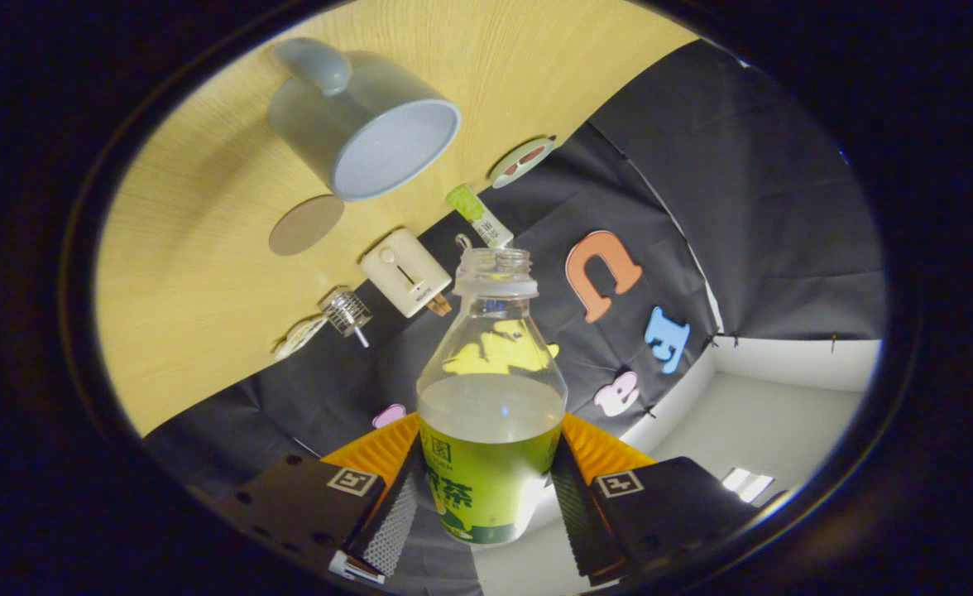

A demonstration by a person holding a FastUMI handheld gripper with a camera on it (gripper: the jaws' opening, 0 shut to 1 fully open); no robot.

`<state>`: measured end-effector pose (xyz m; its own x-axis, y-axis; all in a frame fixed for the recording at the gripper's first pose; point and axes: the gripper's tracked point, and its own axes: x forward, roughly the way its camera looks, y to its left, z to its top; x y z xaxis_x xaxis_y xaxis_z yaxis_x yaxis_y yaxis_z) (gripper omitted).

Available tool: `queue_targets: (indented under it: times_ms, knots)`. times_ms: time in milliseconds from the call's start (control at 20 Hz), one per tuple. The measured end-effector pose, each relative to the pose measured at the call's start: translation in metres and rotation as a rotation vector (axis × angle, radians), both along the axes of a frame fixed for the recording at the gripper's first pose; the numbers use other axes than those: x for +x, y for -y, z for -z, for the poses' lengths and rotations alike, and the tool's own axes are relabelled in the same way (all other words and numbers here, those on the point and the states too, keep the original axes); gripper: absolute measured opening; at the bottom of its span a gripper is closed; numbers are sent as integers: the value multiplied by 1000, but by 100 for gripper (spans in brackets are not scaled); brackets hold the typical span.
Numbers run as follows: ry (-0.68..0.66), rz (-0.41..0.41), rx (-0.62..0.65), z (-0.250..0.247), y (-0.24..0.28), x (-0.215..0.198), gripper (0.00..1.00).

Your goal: Take the bottle from table, then pour the juice into the cup, finally place the bottle on the coaster

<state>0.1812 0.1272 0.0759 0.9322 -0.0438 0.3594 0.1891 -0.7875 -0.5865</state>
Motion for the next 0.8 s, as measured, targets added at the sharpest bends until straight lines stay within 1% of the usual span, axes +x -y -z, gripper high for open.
queue_targets:
  times_ms: [200,350,550,800]
  knots:
    - [38,-12,-13,-23,-12,3,81]
    - [66,-37,-17,-42,-22,0,81]
    - [88,-37,0,-68,-25,-4,81]
    - [120,-43,84,-92,-18,-9,81]
